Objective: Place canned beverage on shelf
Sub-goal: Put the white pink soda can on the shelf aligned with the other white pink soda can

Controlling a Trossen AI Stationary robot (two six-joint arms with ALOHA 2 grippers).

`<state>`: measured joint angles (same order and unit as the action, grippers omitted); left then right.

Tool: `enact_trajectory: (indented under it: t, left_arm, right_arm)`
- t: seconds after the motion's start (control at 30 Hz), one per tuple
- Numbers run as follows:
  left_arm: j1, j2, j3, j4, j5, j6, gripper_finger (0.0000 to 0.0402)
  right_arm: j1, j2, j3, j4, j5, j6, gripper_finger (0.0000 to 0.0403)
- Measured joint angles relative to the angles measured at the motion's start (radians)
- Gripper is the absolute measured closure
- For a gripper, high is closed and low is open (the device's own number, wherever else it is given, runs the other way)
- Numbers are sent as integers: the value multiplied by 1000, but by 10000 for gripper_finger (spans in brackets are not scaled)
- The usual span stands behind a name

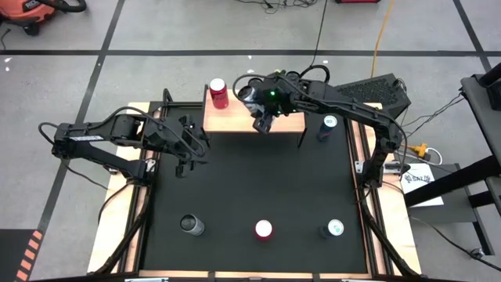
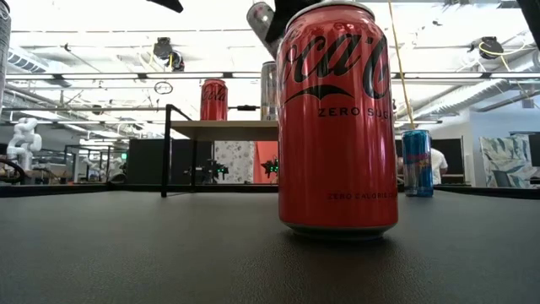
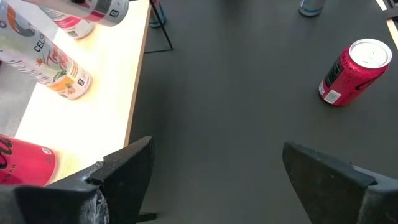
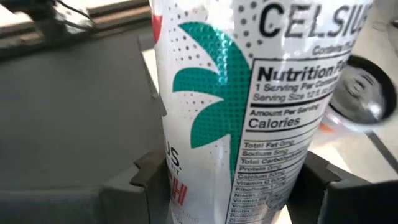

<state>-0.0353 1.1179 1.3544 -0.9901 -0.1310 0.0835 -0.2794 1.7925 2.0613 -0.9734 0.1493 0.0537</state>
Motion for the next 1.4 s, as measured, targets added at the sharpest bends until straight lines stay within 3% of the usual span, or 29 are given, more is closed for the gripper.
enact_trajectory:
  t: [0.33, 0.57, 0.9, 1.07, 1.4]
  left_arm:
    - [0, 0, 0, 0, 0, 0, 47]
    - [0, 0, 0, 0, 0, 1, 47]
    - [0, 0, 0, -39, 0, 1, 47]
    - [0, 0, 0, -69, 0, 0, 47]
    - [0, 0, 0, -75, 0, 1, 47]
  right_arm:
    - [-1, -4, 0, 3, 5, -20, 186]
    - [-5, -1, 0, 75, -74, -56, 198]
    - [-20, 59, -2, 164, -78, -78, 196]
    - [-20, 61, -94, 292, -147, -91, 196]
    - [-34, 62, -235, 513, -168, -126, 196]
